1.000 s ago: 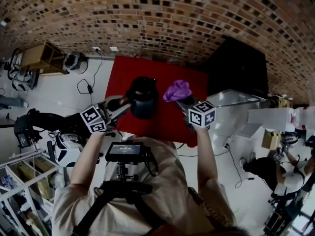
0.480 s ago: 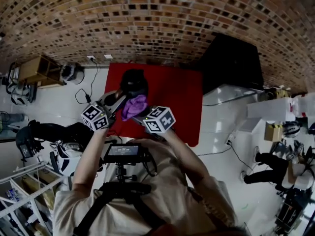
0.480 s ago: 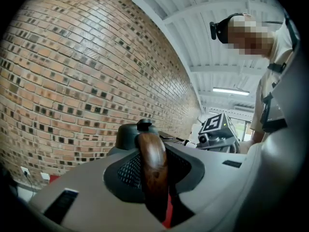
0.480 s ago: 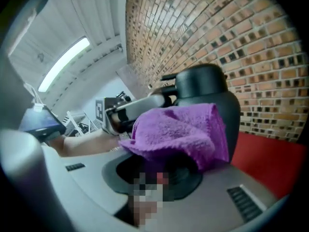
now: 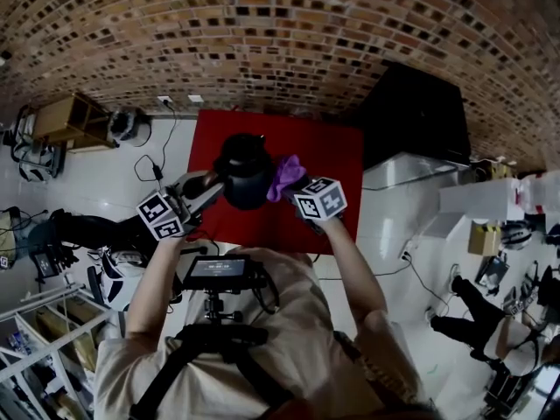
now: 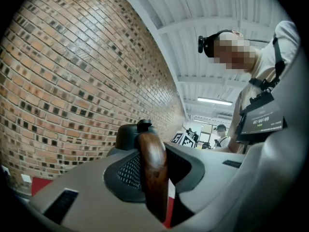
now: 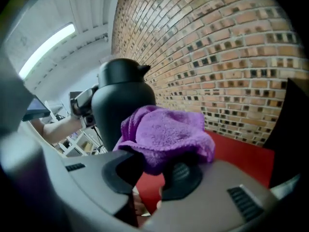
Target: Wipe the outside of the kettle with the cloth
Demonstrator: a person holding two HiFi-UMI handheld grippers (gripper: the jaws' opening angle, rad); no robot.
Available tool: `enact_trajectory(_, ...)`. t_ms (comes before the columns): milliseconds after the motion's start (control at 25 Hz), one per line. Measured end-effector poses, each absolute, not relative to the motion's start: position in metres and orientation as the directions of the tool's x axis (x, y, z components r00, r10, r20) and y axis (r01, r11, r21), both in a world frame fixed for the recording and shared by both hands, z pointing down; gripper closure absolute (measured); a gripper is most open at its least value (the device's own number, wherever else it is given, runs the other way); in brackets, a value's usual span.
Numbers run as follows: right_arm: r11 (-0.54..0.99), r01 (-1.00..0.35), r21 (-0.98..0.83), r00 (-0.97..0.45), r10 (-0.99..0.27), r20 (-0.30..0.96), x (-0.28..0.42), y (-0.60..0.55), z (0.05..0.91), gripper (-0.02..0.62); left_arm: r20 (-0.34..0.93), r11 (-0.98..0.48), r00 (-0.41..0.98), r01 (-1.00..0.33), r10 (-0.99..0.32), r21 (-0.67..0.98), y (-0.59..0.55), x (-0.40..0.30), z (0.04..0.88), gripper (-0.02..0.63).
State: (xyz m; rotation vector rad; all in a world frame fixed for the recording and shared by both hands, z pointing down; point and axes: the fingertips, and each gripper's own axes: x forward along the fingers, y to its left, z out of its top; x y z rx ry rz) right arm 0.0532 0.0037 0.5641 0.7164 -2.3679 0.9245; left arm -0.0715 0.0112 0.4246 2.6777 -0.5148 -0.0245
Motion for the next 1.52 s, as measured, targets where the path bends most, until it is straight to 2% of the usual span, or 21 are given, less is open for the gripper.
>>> enact_trajectory(200, 0.700, -0.633, -0.332, -0.703, -0.338, 0.626, 0.060, -0.035, 0.570, 0.494, -0.003, -0.859, 0.951, -0.277, -0.309, 0.430, 0.022, -0.068, 0.417, 0.517)
enact_trajectory(320, 0.685, -0.632, -0.363, -0.737, -0.386, 0.554, 0.062, -0.055, 0.557, 0.492, -0.021, -0.853, 0.950, -0.269, -0.311, 0.447, 0.020, -0.067, 0.417, 0.518)
enact_trajectory(560, 0.649, -0.661, -0.376, -0.739, -0.478, 0.474, 0.096, -0.032, 0.507, 0.492, 0.017, -0.825, 0.919, -0.361, -0.393, 0.436, 0.005, -0.084, 0.421, 0.518)
enact_trajectory(680, 0.698, -0.603, -0.386, -0.784, -0.428, 0.449, 0.066, 0.007, 0.483, 0.492, 0.038, -0.800, 0.896, -0.413, -0.442, 0.436, -0.014, -0.097, 0.428, 0.518)
enact_trajectory(840, 0.761, -0.454, -0.464, -0.867, -0.257, 0.427, -0.016, 0.047, 0.490, 0.492, 0.094, -0.773, 0.855, -0.504, -0.511, 0.385, -0.038, -0.101, 0.434, 0.518)
enact_trajectory(960, 0.738, -0.354, -0.574, -0.911, -0.133, 0.391, -0.071, 0.061, 0.506, 0.492, 0.151, -0.775, 0.837, -0.545, -0.527, 0.318, -0.049, -0.088, 0.436, 0.518)
enact_trajectory(1080, 0.675, -0.315, -0.668, -0.932, -0.087, 0.352, -0.101, 0.057, 0.523, 0.492, 0.160, -0.786, 0.843, -0.536, -0.513, 0.307, -0.049, -0.078, 0.436, 0.518)
enact_trajectory(1320, 0.635, -0.372, -0.677, -0.901, -0.070, 0.429, -0.059, 0.061, 0.548, 0.494, 0.049, -0.795, 0.878, -0.454, -0.477, 0.403, -0.034, -0.086, 0.424, 0.515)
enact_trajectory(1520, 0.577, -0.489, -0.653, -0.855, -0.170, 0.490, 0.010, 0.044, 0.568, 0.494, -0.051, -0.842, 0.914, -0.347, -0.402, 0.414, -0.017, -0.100, 0.400, 0.515)
